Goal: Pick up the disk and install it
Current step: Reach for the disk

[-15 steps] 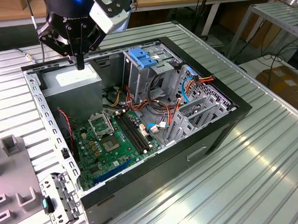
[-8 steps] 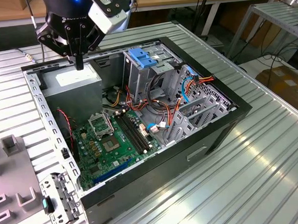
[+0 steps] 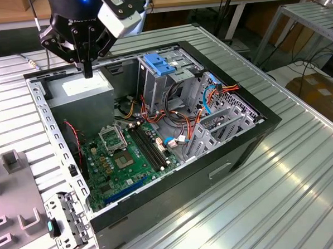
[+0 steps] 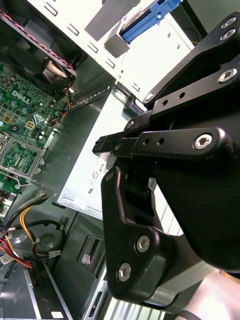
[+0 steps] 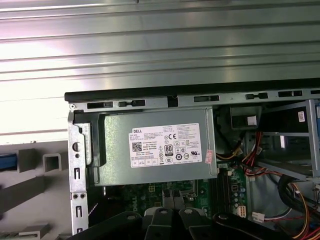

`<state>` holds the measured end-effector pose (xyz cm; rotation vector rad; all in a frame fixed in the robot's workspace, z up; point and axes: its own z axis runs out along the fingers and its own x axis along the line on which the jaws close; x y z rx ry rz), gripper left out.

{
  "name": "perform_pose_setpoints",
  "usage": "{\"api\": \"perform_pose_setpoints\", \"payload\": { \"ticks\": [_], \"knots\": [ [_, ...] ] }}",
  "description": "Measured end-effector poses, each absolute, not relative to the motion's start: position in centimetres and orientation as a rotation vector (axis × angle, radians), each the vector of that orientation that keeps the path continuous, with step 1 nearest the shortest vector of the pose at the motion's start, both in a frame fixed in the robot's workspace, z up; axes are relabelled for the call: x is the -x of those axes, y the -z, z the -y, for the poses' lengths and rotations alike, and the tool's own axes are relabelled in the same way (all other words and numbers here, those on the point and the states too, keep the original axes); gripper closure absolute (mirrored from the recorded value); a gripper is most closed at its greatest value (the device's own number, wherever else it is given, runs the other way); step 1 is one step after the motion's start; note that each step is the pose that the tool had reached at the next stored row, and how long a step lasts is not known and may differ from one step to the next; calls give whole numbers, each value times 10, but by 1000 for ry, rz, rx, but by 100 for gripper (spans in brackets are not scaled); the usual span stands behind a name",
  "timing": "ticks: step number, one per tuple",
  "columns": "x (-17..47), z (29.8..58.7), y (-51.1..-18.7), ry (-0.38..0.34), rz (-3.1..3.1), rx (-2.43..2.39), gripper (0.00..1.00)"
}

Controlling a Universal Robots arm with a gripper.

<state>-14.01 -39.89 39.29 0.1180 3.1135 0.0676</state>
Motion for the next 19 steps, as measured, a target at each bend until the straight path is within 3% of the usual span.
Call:
{"api": "perform_pose_setpoints", "payload": {
  "ticks": [19],
  "knots": [
    [164, 399, -392, -85, -3114, -119, 89]
  ]
}}
